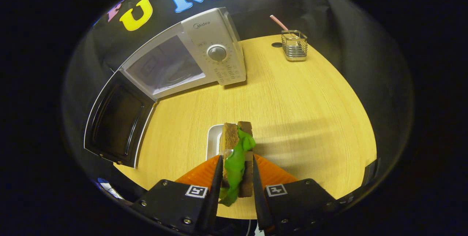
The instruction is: Open the microwave, put the food inside, and close the microwave door.
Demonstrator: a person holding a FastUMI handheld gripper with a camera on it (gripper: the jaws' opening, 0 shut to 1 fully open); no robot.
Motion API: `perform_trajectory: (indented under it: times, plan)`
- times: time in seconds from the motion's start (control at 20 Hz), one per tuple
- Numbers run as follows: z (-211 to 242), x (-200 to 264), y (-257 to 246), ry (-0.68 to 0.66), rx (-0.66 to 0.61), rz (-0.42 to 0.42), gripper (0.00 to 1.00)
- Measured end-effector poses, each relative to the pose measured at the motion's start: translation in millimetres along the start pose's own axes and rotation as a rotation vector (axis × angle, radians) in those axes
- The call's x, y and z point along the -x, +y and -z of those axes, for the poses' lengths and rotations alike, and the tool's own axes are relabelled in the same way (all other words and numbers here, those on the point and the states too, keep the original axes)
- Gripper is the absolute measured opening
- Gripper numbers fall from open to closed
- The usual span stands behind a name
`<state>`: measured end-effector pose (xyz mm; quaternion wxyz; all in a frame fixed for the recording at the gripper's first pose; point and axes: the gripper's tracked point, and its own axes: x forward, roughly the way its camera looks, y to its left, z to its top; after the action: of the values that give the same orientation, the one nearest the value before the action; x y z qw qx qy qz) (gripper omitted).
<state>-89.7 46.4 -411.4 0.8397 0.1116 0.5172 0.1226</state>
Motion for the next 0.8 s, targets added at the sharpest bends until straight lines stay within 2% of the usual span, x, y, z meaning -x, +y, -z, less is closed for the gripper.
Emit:
perform_trajectory:
  times: [0.05, 0.15, 0.25, 0.3, 0.45, 0.65, 0.8]
  plan:
    - [-0.6, -3.2, 0.4, 0.002, 0.016, 0.006, 0.29]
    - [-2.5, 2.4, 3.5, 0.009, 0.079, 0.014, 0.21]
    - [-9.7, 13.0, 7.6, -0.022, 0.108, 0.047, 0.21]
    - [-15.0, 16.8, 17.9, -0.042, 0.083, 0.029, 0.21]
    - [-36.7, 23.3, 64.6, -0.099, -0.084, -0.122, 0.21]
    - [-75.9, 4.4, 128.9, -0.166, -0.365, -0.345, 0.21]
    - [-105.3, -21.3, 160.4, -0.239, -0.522, -0.432, 0.21]
